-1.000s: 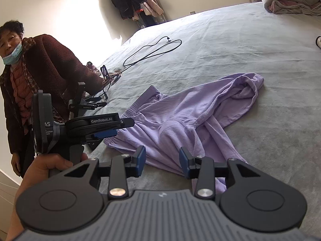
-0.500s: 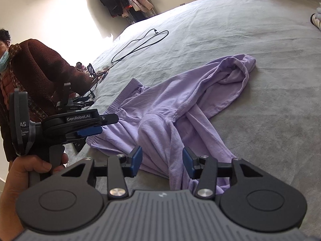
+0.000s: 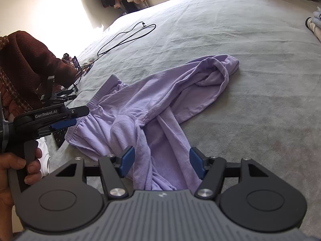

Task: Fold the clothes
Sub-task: 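Lower the left gripper and pinch the garment waistband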

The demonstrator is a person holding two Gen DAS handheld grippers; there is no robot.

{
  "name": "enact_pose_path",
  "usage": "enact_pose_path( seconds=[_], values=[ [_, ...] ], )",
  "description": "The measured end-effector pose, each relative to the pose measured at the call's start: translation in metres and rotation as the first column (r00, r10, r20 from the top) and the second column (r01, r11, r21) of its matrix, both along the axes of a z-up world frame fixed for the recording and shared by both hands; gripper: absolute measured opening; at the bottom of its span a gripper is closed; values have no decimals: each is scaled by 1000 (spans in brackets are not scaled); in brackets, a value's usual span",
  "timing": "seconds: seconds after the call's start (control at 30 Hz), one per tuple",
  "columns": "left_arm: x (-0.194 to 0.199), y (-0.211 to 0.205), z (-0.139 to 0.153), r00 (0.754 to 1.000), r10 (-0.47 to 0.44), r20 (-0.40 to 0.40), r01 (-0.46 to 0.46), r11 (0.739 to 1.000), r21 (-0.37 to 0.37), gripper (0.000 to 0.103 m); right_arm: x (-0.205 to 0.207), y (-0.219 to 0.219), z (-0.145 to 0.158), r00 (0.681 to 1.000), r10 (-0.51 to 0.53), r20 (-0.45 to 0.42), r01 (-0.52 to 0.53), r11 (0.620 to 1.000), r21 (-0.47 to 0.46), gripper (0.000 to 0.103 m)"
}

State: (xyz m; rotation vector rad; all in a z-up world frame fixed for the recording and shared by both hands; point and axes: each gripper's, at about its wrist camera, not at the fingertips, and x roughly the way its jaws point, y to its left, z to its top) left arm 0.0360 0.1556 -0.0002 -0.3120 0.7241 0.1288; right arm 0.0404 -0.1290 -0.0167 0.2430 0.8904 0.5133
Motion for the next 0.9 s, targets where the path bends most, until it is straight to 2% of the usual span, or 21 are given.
enact_pose_path(
  seconds=[0.1,0.33,0.53,0.63,0.73,0.8,0.83,0.87,0.9],
  values=[
    [16,8,-1,1000,-2,-25,2,1000,-7,61,3,-5,3,1000,-10,20,11,1000,-15,66],
    [64,14,0,998,-33,-51,36,997,67,60,13,-17,7,999,-42,23,42,999,1,67],
    [103,18,-8,996,-58,-70,64,994,90,59,21,-26,5,997,-74,9,74,997,6,67],
    [114,22,-17,996,-47,-75,52,996,69,54,25,-31,4,996,-91,2,91,996,7,67],
    [123,25,-23,996,-29,-79,32,999,36,43,30,-36,1,993,-115,-9,115,993,6,67],
    [127,27,-27,996,-22,-87,23,1000,6,19,32,-38,-1,992,-126,-17,127,992,4,67],
    [127,28,-27,997,-14,-78,14,1000,2,12,33,-39,-3,991,-131,-20,131,991,1,67],
    [126,29,-26,998,-4,-67,4,1000,-1,1,34,-40,-4,991,-136,-23,136,991,-2,67],
    [126,30,-25,998,5,-55,-5,1000,-3,0,35,-41,-4,990,-139,-23,139,990,-5,67]
  ],
)
